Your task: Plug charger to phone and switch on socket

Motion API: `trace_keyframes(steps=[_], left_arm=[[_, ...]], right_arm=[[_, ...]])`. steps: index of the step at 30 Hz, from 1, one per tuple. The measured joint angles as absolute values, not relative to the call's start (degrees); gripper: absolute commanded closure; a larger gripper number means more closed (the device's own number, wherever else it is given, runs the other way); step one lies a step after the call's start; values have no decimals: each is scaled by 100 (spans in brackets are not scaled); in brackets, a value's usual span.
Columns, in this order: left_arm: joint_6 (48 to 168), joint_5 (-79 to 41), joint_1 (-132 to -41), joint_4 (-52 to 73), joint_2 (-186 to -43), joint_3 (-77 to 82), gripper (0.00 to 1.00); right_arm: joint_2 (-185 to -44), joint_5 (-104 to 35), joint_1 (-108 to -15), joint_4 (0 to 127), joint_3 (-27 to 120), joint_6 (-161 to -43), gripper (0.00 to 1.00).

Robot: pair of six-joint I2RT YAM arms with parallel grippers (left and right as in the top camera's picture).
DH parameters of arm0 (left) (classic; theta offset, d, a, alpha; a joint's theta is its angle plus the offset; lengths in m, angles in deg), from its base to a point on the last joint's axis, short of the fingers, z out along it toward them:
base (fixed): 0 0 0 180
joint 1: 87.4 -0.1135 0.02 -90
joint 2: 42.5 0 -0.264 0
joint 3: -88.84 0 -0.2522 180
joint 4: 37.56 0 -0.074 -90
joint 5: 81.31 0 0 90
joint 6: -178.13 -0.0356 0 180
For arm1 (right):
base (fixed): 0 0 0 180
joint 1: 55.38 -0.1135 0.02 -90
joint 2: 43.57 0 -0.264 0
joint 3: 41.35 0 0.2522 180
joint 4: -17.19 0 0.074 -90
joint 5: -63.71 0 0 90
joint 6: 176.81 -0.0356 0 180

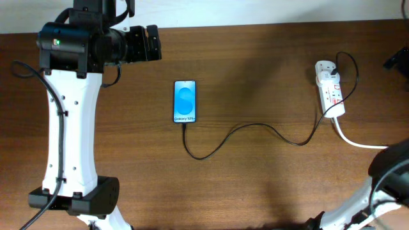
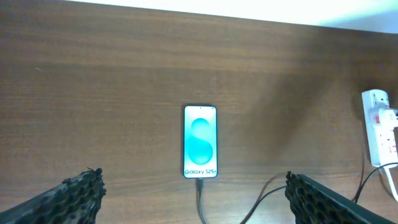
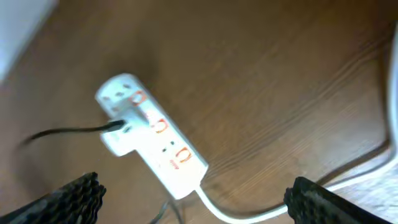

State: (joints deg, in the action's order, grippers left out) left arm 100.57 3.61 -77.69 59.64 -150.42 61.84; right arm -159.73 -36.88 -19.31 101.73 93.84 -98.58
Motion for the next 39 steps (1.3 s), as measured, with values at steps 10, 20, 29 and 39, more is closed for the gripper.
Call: trace_keyframes(steps=[10, 20, 29, 39], left_arm=[[10057, 363, -7769, 5957, -15042, 6184, 1], [10057, 361, -7769, 5961, -15042, 6182, 1], [10057, 361, -7769, 5961, -15042, 6182, 1], [10060, 359, -7769, 5961, -15042, 6164, 1]], right_arm=[[-13330, -4285, -3380, 11096, 9521, -9261, 2], [-12436, -4390, -5898, 12363, 9574, -9215, 2], [-12274, -3804, -5898, 12630, 9502, -9215, 2], [-8572, -2652, -5902, 8160, 4584, -8664, 2]])
